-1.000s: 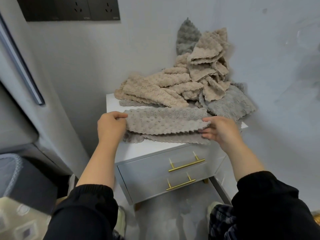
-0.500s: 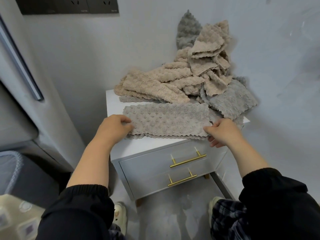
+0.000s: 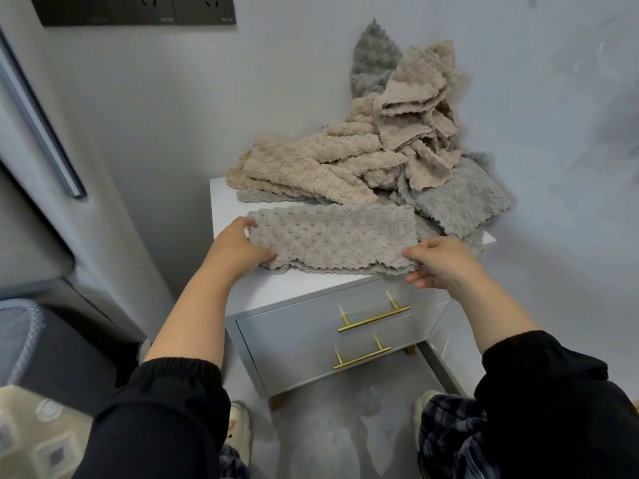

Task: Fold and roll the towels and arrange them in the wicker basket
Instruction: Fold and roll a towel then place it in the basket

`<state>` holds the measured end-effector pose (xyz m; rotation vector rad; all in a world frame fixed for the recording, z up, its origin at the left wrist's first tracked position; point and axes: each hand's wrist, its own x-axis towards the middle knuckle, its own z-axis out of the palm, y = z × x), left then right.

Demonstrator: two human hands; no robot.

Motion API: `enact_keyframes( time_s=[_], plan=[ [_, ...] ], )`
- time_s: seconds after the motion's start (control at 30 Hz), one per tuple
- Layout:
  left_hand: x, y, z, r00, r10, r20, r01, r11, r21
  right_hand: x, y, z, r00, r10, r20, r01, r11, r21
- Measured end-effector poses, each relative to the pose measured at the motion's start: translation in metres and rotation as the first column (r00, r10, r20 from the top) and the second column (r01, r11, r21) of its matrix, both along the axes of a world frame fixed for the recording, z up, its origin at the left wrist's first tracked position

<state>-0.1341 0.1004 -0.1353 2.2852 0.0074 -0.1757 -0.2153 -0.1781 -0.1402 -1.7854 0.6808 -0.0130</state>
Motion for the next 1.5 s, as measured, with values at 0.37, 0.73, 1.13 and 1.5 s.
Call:
enact_keyframes(
  time_s=[0.37,0.73,1.13,1.5],
  plan=[
    [0.01,0.004,-0.007,0.928,0.218,-0.302,-0.362,0.724,-0.587,-0.001,0.003,-0.001,0.993,-0.082,0.082,0.067,0.983,0.172],
    [0.0,-0.003,-0.007,0.943,0.026,0.333,-0.138,0.937,0.32,-0.007,-0.006,-0.003,0.997,0.019,-0.072,-0.024,0.997,-0.07],
    [-0.024,-0.06,-0.038,0.768,-0.624,0.144,0.365,0.612,0.701,-0.015,-0.006,0.006,0.988,0.107,-0.115,-0.095,0.99,0.105],
    [-0.052,-0.081,0.002,0.901,-0.276,0.336,0.311,0.949,-0.055,-0.013,-0.007,0.025,0.934,-0.064,0.351,-0.098,0.901,0.424]
  ],
)
